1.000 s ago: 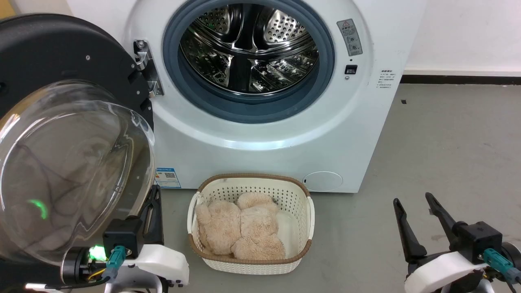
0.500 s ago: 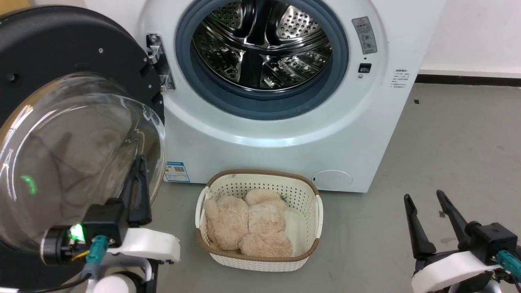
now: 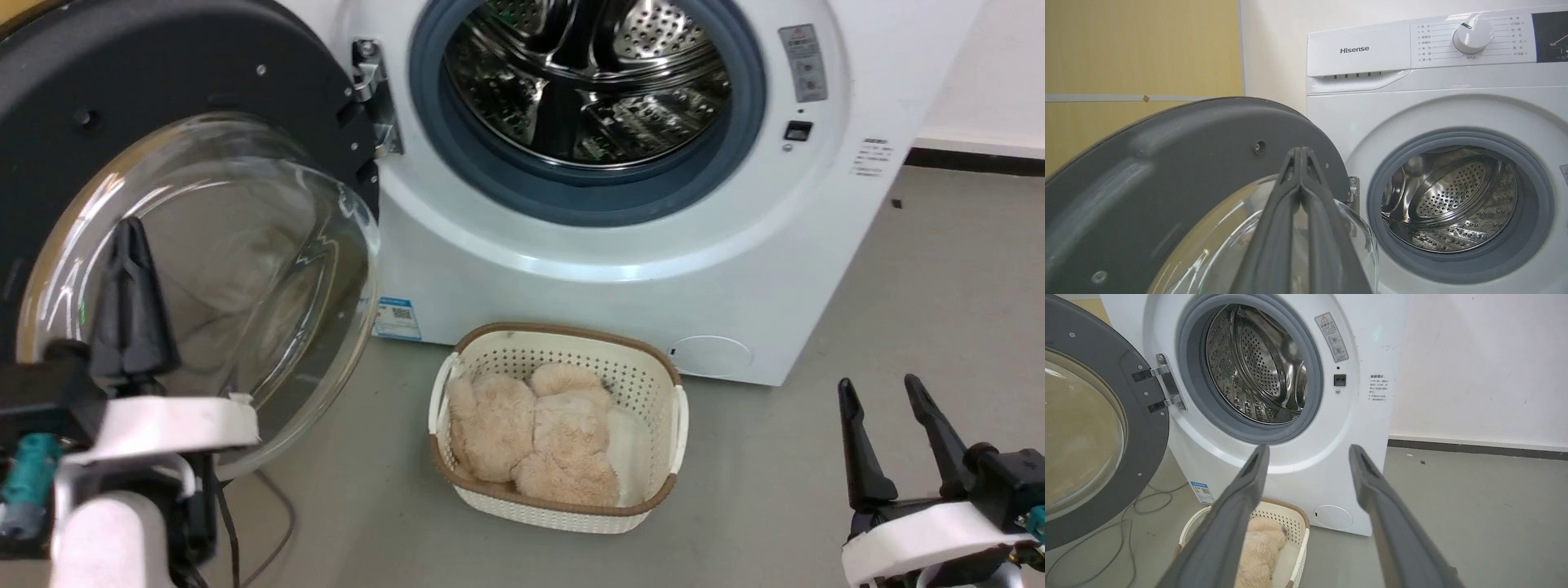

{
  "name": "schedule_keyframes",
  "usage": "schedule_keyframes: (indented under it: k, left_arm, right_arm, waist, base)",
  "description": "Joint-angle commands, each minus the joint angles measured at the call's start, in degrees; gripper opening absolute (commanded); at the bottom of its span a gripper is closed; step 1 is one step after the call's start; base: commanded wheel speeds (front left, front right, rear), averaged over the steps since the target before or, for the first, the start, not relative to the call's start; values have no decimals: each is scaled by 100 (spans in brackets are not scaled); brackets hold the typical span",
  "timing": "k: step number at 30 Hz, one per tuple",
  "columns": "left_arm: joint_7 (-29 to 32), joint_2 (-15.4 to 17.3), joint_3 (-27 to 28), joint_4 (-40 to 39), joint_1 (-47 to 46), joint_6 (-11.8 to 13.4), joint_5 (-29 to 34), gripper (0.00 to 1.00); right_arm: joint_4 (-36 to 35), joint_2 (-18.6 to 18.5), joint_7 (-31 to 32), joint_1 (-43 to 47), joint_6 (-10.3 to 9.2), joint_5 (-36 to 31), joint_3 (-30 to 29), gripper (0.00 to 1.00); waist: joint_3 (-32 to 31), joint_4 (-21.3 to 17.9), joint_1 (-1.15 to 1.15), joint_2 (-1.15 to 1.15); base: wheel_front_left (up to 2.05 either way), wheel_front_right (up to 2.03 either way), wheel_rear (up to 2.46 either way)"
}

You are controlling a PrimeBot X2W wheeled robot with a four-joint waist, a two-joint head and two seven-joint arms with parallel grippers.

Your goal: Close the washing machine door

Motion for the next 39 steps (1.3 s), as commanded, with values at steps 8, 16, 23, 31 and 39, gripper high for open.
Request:
schedule_keyframes:
  k: [8,16,23,31,39]
  left_arm:
    - [-132,116,594,90,-606,-235,-255,0]
    - [-227,414,1289,494,-1121,-470,-528,0]
    - [-183,861,1852,1140,-1474,-562,-907,0]
    - [453,1212,2282,1945,-1920,-621,-1572,0]
    - [1661,1541,2678,2939,-2140,-767,-2540,0]
  right_arm:
    - [6,8,-130,-146,2,102,-67,100]
    - [44,9,-225,-173,3,206,-140,100]
    - [87,10,-309,-171,3,281,-226,100]
    - [140,11,-405,-161,3,337,-325,100]
    - [177,13,-500,-178,3,435,-399,100]
  waist:
    - [126,302,0,0]
    - [187,520,0,0]
    - [238,672,0,0]
    - [300,875,0,0]
    - [366,1057,0,0]
  base:
    - [0,0,0]
    - [0,0,0]
    - [0,0,0]
    - [0,0,0]
    - [0,0,0]
